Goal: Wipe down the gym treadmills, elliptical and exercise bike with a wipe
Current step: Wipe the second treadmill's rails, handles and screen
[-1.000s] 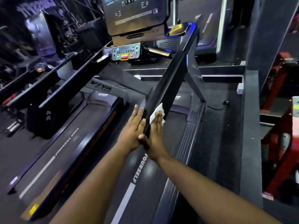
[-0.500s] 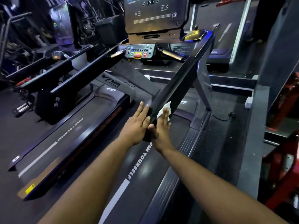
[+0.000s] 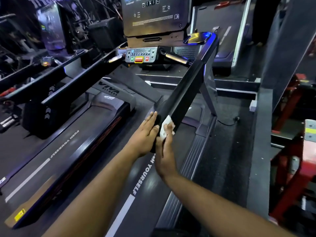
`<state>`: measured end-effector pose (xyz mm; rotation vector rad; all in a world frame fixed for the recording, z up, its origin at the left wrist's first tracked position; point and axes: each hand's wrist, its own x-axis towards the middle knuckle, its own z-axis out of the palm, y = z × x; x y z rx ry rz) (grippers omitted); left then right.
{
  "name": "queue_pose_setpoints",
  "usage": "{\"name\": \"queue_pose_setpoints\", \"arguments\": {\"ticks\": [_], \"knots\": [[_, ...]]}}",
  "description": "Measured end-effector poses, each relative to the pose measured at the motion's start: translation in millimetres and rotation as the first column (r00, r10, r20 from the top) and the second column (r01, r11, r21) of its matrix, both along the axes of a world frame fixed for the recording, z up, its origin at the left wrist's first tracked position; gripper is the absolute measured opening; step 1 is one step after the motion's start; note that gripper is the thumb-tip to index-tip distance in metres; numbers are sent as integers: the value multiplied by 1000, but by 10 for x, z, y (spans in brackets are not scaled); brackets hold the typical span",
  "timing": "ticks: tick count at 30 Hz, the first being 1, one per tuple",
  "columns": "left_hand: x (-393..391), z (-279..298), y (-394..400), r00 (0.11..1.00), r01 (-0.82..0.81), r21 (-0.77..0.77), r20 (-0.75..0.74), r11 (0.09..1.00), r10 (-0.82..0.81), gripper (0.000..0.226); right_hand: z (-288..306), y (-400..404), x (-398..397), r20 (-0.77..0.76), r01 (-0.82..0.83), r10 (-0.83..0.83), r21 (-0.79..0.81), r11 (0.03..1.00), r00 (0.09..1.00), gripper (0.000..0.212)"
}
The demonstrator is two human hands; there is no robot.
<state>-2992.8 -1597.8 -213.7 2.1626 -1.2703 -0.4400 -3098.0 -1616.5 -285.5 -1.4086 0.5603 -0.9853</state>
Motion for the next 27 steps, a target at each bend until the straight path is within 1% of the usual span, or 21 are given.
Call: {"name": "queue_pose_setpoints", "arguments": {"ticks": [2, 4, 6, 7, 9, 11, 14, 15, 16, 18, 21, 24, 25, 27], "knots": [[12, -12, -5, 1000, -3, -7, -28, 1000, 2, 55, -98, 198, -44, -34, -49, 45, -116, 992, 998, 78], [17, -18, 1, 1000, -3, -23, -31, 1000, 2, 56, -147, 265, -54, -58, -62, 53, -184, 981, 997, 92], [22, -11, -9, 1000, 9, -21, -25, 1000, -9, 55, -106, 121, 23, -67, -15, 2, -193, 981, 998, 102], [15, -11, -8, 1000, 15, -17, -19, 1000, -15, 55, -82, 13, 62, -78, 17, -31, -172, 985, 996, 104], [-10, 6, 7, 1000, 16, -27, -1, 1000, -16, 54, -55, -213, 134, -91, 72, -82, -112, 991, 992, 106], [-35, 32, 22, 999, 30, -20, 35, 999, -29, 53, -103, -284, 161, -93, 87, -93, -61, 994, 991, 107], [-40, 52, 20, 994, 61, 9, 87, 998, -62, 54, -83, 6, 118, -90, 2, -1, 9, 1000, 996, 110], [-39, 58, 23, 993, 62, 23, 98, 998, -64, 54, -54, 156, 83, -88, -26, 27, 11, 1000, 996, 111], [-46, 66, 25, 993, 57, 35, 102, 998, -60, 54, -38, 271, 54, -89, -46, 45, -2, 999, 995, 111], [-54, 65, 26, 994, 57, 38, 95, 998, -60, 54, -57, 286, 48, -84, -30, 27, -28, 999, 996, 111], [-48, 57, 32, 995, 69, 28, 72, 997, -71, 54, -83, -60, 124, -87, 68, -69, -10, 998, 994, 114], [-52, 60, 47, 996, 70, 17, 46, 997, -70, 55, -40, -231, 152, -124, 60, -59, 4, 998, 991, 117], [-46, 65, 43, 997, 70, 14, 36, 997, -71, 55, -5, -178, 151, -113, 41, -44, -33, 999, 993, 117], [-64, 76, 39, 998, 60, 55, 33, 997, -62, 55, 24, 16, 111, -99, 14, -31, -160, 987, 995, 116]]}}
